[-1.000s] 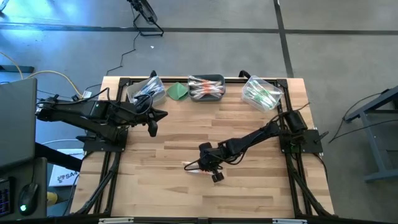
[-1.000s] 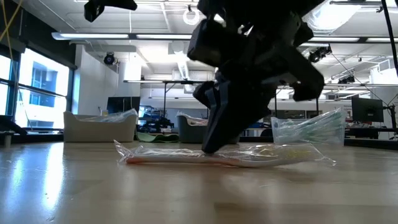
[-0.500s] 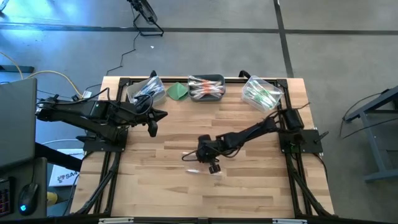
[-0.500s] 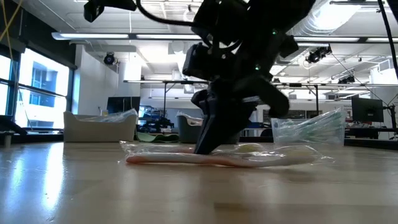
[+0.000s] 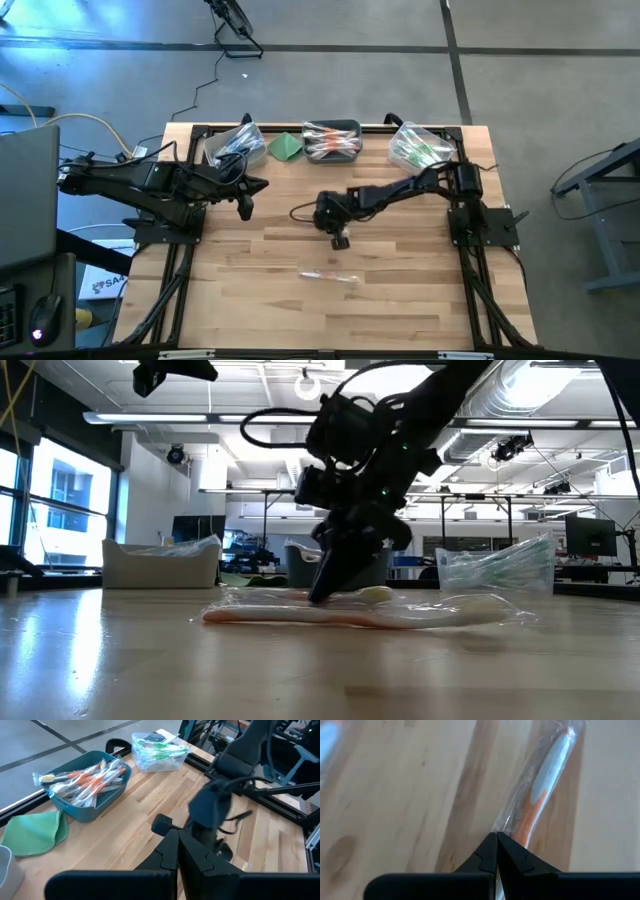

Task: Pick & Place Toothbrushes
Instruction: Put the top orange toothbrush into the blue bin

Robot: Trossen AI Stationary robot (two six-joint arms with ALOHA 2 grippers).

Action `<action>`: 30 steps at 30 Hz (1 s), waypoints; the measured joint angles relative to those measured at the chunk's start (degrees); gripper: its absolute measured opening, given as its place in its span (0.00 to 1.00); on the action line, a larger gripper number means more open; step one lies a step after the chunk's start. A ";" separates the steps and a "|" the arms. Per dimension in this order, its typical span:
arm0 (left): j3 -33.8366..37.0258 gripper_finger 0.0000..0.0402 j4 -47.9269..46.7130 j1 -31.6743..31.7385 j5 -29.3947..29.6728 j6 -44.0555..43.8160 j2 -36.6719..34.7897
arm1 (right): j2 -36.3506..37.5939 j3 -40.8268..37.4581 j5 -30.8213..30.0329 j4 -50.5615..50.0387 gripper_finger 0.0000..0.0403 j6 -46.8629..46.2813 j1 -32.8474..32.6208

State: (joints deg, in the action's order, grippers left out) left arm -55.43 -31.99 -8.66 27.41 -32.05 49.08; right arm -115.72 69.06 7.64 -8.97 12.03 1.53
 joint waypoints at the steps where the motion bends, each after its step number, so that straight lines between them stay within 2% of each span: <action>1: -0.01 0.00 0.01 -0.01 0.01 0.00 0.00 | 0.00 0.00 1.75 -0.34 0.01 0.11 0.41; 5: -0.01 0.00 0.00 -0.01 0.01 0.01 0.00 | 1.03 -0.13 7.71 -1.89 0.01 1.74 0.76; 8: -0.01 0.00 -0.10 0.00 0.01 0.00 0.00 | 3.64 -0.11 9.39 -1.19 0.01 1.76 0.58; 13: -0.01 0.00 -0.98 0.00 0.01 0.00 0.00 | 7.90 -0.07 5.71 0.40 0.01 1.79 -0.01; 19: -0.01 0.00 -2.17 0.01 0.01 0.00 -0.02 | 8.94 0.00 -1.81 -0.52 0.01 -1.57 -0.02; 30: -0.01 0.00 -2.39 0.00 0.01 0.00 -0.01 | 8.94 0.00 -1.18 -2.17 0.01 -9.71 -0.14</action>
State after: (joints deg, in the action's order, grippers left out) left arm -55.44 -34.37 -8.66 27.42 -32.05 49.07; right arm -106.78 69.06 6.46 -11.14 2.32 1.39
